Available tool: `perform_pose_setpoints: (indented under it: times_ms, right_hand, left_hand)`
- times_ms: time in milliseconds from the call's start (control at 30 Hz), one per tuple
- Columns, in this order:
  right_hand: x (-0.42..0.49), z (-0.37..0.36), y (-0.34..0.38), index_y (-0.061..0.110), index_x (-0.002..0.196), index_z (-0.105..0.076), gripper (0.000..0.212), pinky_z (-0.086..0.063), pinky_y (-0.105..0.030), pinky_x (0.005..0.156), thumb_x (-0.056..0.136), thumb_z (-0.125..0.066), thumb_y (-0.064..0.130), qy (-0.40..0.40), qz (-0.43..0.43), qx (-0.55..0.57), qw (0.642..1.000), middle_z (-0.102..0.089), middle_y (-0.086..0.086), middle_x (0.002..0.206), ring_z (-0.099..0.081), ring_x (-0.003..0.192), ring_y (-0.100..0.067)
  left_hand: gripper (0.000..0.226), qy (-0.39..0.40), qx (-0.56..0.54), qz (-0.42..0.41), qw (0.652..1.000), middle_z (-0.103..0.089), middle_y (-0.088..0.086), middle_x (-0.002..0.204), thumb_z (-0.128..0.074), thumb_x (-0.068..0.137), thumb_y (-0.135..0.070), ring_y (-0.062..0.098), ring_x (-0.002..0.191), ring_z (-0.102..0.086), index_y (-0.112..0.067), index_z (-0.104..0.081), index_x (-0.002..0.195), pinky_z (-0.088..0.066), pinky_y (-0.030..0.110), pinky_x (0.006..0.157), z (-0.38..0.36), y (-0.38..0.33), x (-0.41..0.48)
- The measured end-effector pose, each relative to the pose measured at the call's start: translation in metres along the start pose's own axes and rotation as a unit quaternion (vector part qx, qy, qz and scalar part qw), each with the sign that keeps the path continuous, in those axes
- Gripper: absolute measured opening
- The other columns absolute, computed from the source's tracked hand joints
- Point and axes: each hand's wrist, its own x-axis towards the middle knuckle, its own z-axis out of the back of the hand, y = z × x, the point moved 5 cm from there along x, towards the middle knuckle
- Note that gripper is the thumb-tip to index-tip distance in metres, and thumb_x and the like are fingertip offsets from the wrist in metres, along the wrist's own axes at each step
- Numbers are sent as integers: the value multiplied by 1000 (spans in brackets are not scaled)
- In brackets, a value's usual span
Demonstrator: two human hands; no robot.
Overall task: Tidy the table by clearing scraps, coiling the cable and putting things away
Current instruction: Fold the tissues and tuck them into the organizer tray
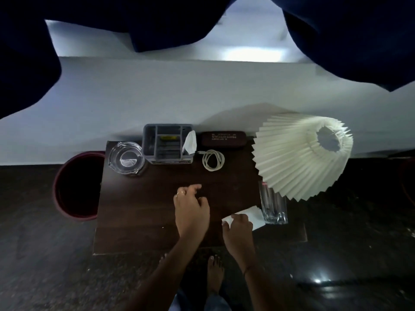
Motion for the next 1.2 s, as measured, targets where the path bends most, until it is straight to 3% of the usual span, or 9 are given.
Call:
perform_pose_setpoints:
  times_ms: [200, 400, 467, 567, 733, 867, 967, 1100, 1200]
  right_hand:
    - [3, -4, 1, 4, 136, -32, 43, -34, -35, 107, 96, -40, 17, 4, 31, -35, 999, -31, -13, 139, -34, 126, -27]
    - [15, 7, 24, 7, 127, -50, 37, -32, -23, 99, 90, -43, 3, -36, 75, 141, 987, -47, -14, 132, -46, 122, -26]
    - [22, 18, 19, 7, 129, -47, 41, -34, -32, 102, 88, -49, 4, -94, 71, 111, 987, -42, -14, 133, -40, 123, -29]
    - [32, 14, 7, 4, 139, -27, 63, -33, -40, 105, 85, -60, 11, -55, 33, 36, 997, -28, -16, 141, -29, 128, -33]
    - [41, -3, 6, 5, 138, -26, 76, -36, -36, 103, 77, -70, 9, -1, 21, 48, 999, -34, -18, 140, -39, 127, -32]
    - [44, -10, 5, 5, 119, -51, 50, -47, -31, 88, 73, -72, 11, 6, -55, 157, 986, -57, -17, 120, -55, 110, -29]
    - [43, -13, 12, 17, 97, -66, 32, -50, -44, 88, 69, -73, 32, 22, -82, 130, 988, -61, -10, 110, -55, 104, -28]
    - [30, 2, 47, 10, 95, -65, 23, -47, -26, 65, 78, -67, 25, 62, -32, 220, 973, -63, -2, 90, -57, 82, -14]
    - [17, 10, 84, 10, 105, -56, 29, -52, -29, 72, 80, -66, 18, 125, -19, 355, 926, -63, -6, 100, -61, 89, -17]
  left_hand:
    - [32, 70, -9, 43, 997, -48, -2, 102, -45, 86, -8, 17, 98, -54, -18, -59, 113, -41, 26, 73, -25, 16, -9]
    - [35, 106, -5, 38, 994, -53, 3, 116, -41, 85, -4, 14, 98, -51, -18, -60, 111, -37, 21, 65, -37, 25, -12]
    - [37, 130, 8, 33, 991, -51, 5, 125, -41, 85, -4, 17, 109, -51, -17, -58, 115, -43, 26, 76, -42, 27, -12]
    - [42, 201, 57, 30, 977, -42, 8, 139, -43, 87, -6, 22, 130, -38, -12, -49, 128, -39, 34, 102, -54, 33, -11]
    - [48, 232, 88, 19, 969, -34, 10, 145, -43, 88, -10, 24, 133, -32, -8, -41, 136, -35, 34, 105, -58, 37, -9]
    - [48, 238, 63, 21, 969, -32, 9, 147, -43, 89, -11, 23, 135, -31, -9, -41, 136, -32, 32, 106, -54, 38, -9]
    - [49, 243, 49, 23, 968, -26, 10, 152, -41, 90, -12, 23, 140, -24, -10, -37, 139, -25, 34, 111, -46, 40, -9]
    - [56, 234, -10, 5, 972, -9, 8, 158, -42, 92, -14, 22, 146, -9, -17, -25, 145, -19, 32, 114, -25, 34, -13]
    - [69, 213, -70, -25, 974, -8, 6, 159, -44, 88, -6, 16, 146, -4, -17, -12, 148, -10, 32, 119, -5, 26, -13]
